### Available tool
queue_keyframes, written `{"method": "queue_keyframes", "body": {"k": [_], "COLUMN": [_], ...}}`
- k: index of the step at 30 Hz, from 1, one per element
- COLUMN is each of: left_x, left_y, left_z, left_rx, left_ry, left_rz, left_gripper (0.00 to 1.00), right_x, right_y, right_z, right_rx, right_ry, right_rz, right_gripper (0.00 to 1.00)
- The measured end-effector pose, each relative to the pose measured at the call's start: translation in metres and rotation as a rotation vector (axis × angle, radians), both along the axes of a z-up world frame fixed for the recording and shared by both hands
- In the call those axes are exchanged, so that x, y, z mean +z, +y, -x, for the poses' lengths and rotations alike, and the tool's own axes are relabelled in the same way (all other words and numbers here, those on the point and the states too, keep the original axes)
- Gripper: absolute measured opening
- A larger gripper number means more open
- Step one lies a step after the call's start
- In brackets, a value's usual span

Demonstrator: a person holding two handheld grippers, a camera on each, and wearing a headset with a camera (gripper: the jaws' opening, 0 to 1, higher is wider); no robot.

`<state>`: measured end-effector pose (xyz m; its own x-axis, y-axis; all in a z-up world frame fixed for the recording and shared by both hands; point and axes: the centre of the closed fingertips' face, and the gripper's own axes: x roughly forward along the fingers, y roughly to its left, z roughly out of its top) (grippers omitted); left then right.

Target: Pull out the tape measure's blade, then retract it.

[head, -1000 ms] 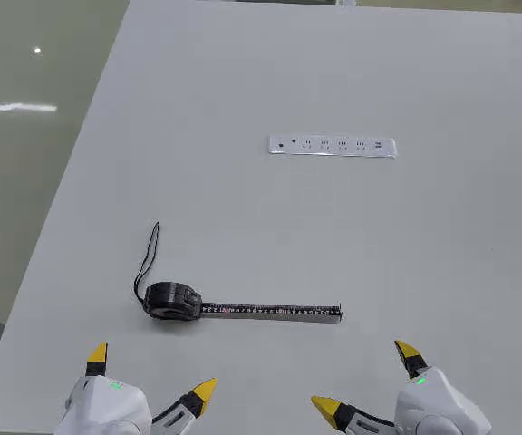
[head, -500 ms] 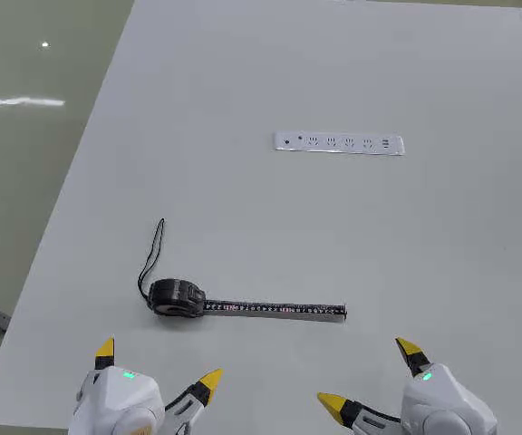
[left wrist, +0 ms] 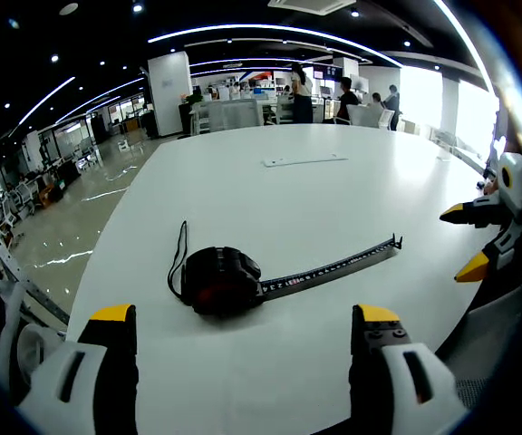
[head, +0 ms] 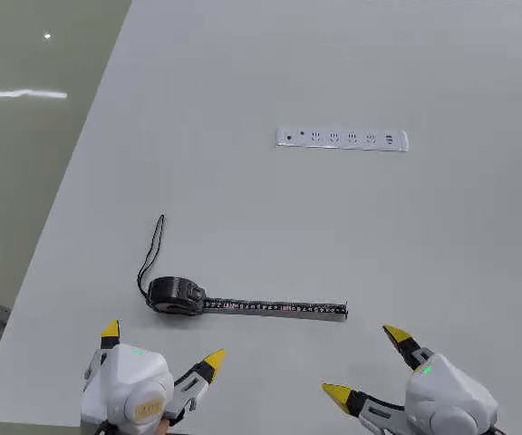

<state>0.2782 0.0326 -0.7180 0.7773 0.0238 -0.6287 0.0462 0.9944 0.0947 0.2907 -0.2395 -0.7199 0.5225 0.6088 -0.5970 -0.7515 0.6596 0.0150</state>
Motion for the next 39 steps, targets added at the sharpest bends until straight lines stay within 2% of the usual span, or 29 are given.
{"method": "queue_keyframes", "body": {"k": [9,14,20,26,31,33,39], "left_x": [-0.005,-0.008,-0.011,-0.015,-0.02,-0.02,-0.024], "left_y": [-0.003,-0.002,-0.001,0.0,0.002,0.003,0.011], "left_z": [-0.011,-0.018,-0.026,-0.033,-0.038,-0.039,-0.047], "left_rx": [0.001,0.006,0.002,0.003,0.01,0.011,0.02], "left_ry": [0.011,0.012,0.017,0.019,0.025,0.028,0.034], "left_rz": [-0.012,-0.022,-0.028,-0.038,-0.036,-0.037,-0.045], "left_gripper": [0.95,0.95,0.94,0.93,0.92,0.92,0.9], "right_x": [-0.011,-0.018,-0.024,-0.034,-0.039,-0.043,-0.047], "right_y": [-0.002,-0.003,-0.004,-0.007,-0.007,-0.009,-0.008], "right_z": [-0.009,-0.013,-0.02,-0.027,-0.031,-0.034,-0.043], "right_rx": [0.059,0.112,0.168,0.22,0.287,0.312,0.359], "right_ry": [0.016,0.014,0.004,0.016,0.013,0.007,0.013], "right_rz": [0.007,0.038,0.048,0.076,0.084,0.109,0.112], "right_gripper": [0.71,0.67,0.62,0.6,0.56,0.52,0.5]}}
